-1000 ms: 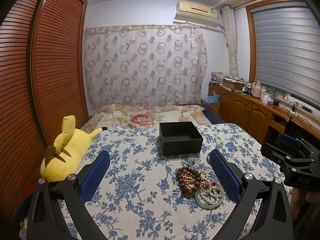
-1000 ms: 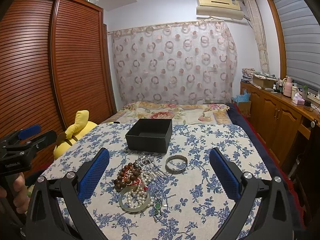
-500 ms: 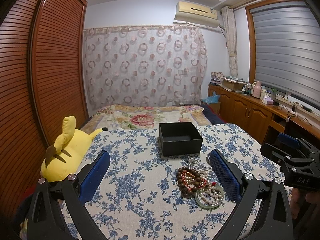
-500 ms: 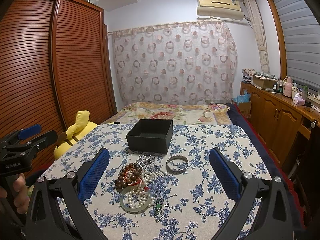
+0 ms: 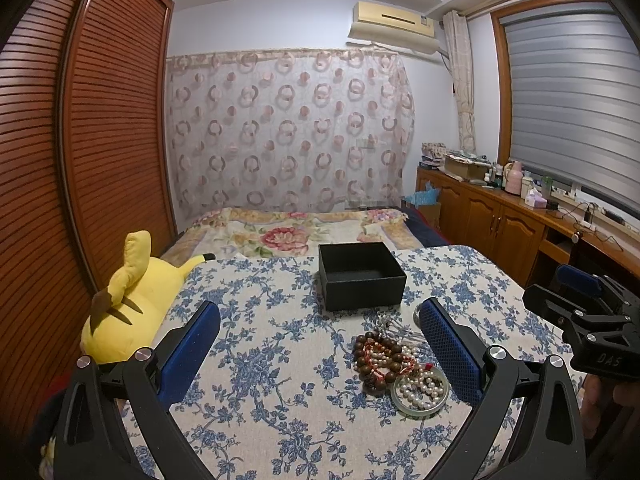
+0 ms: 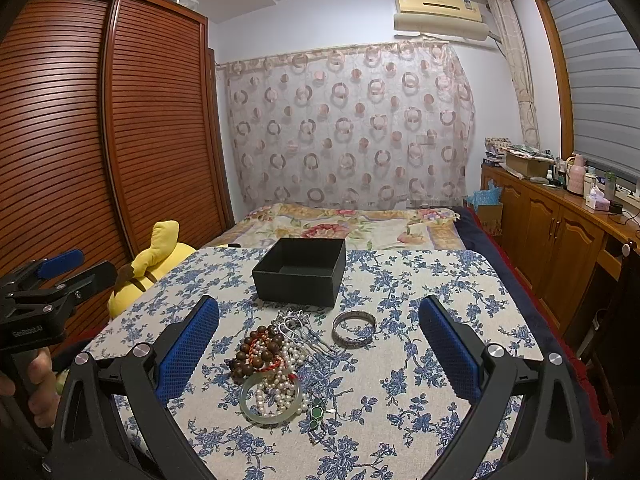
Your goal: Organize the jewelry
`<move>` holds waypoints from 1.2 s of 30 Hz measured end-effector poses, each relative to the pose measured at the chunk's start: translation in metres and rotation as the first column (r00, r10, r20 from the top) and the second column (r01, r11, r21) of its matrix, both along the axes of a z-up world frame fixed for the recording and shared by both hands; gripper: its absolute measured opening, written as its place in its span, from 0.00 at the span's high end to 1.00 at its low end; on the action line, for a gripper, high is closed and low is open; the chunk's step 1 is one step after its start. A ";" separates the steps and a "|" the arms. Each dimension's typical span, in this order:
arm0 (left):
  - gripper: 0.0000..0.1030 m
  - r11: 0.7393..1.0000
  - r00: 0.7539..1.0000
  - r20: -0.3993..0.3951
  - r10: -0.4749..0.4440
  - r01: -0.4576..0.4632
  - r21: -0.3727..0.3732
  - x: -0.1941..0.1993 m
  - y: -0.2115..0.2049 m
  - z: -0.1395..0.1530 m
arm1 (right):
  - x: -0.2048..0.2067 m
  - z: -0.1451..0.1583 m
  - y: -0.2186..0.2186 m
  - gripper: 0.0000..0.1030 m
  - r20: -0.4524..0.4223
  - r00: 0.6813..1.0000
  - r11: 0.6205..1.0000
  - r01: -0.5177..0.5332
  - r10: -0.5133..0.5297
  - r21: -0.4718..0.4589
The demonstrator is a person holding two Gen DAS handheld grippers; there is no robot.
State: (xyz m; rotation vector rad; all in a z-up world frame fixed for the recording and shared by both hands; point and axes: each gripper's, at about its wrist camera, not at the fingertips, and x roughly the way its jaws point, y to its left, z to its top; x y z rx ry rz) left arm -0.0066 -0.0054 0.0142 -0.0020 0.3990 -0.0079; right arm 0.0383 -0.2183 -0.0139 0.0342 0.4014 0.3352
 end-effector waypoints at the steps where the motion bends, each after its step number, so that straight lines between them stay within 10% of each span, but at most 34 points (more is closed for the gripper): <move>1: 0.06 1.000 1.000 -0.001 -0.001 0.001 -0.001 -0.001 0.001 0.001 | 0.000 0.000 0.000 0.02 0.000 1.000 1.000 0.000 0.000 0.000; 27: 0.07 0.980 0.946 -0.257 -0.197 0.184 -0.075 0.057 -0.009 -0.089 | 0.038 -0.061 -0.013 0.22 -0.155 0.985 0.996 -0.085 0.078 -0.040; 36: 0.57 0.938 0.876 -0.335 -0.346 0.312 -0.152 0.079 -0.022 -0.108 | 0.042 -0.071 -0.014 0.22 -0.182 0.980 0.994 -0.095 0.084 -0.049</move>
